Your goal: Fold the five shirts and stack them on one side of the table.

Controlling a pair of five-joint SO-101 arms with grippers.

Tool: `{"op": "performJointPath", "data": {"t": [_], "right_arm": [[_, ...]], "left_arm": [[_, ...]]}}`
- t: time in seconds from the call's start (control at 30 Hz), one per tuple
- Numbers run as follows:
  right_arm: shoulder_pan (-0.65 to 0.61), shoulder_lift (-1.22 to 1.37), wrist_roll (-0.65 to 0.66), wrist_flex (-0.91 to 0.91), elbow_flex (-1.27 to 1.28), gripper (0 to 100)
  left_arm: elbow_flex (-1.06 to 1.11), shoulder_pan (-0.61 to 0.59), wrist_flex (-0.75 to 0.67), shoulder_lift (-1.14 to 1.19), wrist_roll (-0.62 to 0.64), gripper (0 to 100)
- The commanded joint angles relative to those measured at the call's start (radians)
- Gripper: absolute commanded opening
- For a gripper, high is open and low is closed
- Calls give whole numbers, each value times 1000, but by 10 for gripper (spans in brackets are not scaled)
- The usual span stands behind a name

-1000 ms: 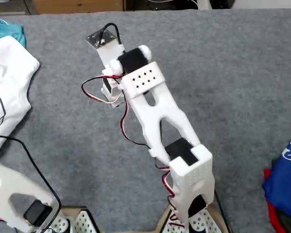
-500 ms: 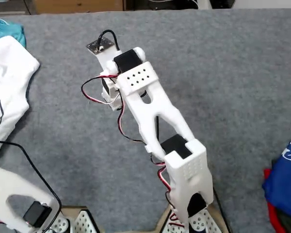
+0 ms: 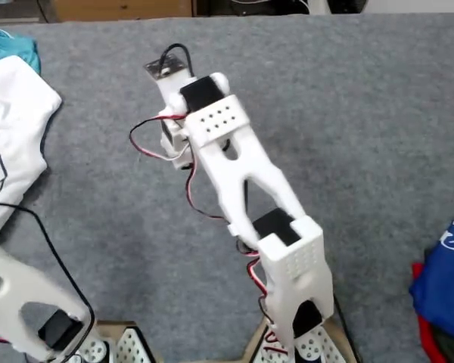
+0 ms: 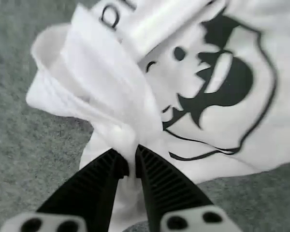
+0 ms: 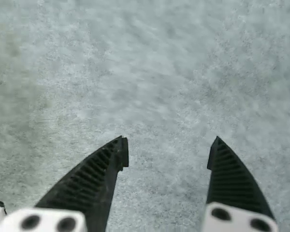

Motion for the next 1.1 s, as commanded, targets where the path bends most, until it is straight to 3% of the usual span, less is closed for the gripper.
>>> {"op": "performJointPath", "data": {"t": [0.0,0.17,0.3,0.43,0.63,0.8,1.0,1.07], "right_arm": [[96,-108,-11,21,22,267],[269,-318,-5,21,194,267],[455,-498,2,20,441,267],[625,-661,98,17,687,267],[845,-880,210,17,858,267],[940,-1035,242,17,981,267],[972,-1262,242,18,1165,267],[961,-1333,242,17,1207,267]], "left_arm": [[-48,117,11,-271,11,20],[-48,356,11,-545,11,20],[-44,624,11,-700,12,20],[57,887,11,-742,12,20],[207,1152,11,-768,12,19],[273,1315,11,-786,12,19],[351,1390,11,-858,12,29],[370,1398,11,-891,15,88]]}}
